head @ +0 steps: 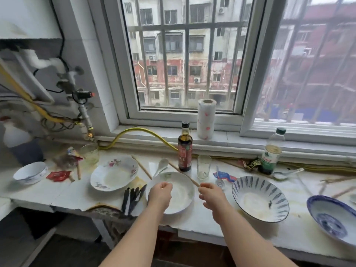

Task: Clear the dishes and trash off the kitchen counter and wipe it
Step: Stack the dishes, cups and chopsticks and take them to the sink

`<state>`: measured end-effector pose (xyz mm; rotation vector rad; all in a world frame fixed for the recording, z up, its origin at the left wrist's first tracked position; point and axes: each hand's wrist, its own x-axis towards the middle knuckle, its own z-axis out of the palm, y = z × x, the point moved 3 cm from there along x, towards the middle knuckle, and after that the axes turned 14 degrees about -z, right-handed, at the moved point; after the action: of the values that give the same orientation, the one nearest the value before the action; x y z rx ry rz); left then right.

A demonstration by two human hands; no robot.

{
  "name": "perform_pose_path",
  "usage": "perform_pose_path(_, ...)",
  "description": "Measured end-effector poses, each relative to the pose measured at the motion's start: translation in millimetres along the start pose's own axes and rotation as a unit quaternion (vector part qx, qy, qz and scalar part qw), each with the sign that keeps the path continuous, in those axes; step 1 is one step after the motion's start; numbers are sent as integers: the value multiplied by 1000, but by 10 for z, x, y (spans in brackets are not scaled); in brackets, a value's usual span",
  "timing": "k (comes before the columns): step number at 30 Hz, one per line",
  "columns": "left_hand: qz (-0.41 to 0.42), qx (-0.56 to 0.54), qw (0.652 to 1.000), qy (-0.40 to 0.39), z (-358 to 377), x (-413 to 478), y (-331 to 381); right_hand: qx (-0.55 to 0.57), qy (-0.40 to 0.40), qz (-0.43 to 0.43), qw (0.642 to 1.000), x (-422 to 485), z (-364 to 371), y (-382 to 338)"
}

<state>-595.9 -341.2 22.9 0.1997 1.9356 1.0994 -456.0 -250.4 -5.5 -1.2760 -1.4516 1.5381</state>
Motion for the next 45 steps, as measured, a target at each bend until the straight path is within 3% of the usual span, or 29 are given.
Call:
perform_pose_path(10,-6,-3,999,-52,502,386,281,-39,88,-5,995,602,-496,8)
perform_pose_path(16,-2,10,999,-32,738,680,529,-182,71,-22,980,1015,-759,-98)
perform_pose_path(20,-2,31,998,-53,1093,740,634,-346,33,-45,937,1284,-906,-71)
perform_pose_path(24,-4,55,995,-83,1453,800,684,-530,-45,-49,846,1497,-967,21)
perform_pose_path(30,-8,123,983,-138,1793,850,787,-634,-125,-75,759,1757,-970,211)
perform_pose_path(35,-1,156,969,-194,2007,878,892,-518,1,-123,847,2031,-1222,30)
perform_pose_path(37,8,129,971,-203,2100,891,983,-515,11,-116,849,2140,-1348,-13)
perform_pose_path(40,55,168,967,-184,2287,890,1089,-580,-39,-63,811,2269,-1489,11)
perform_pose_path(42,126,286,941,-131,2410,896,1101,-624,-82,-25,777,2338,-1538,83)
perform_pose_path(45,241,487,838,-56,2577,929,1036,-634,-144,44,759,2382,-1541,246)
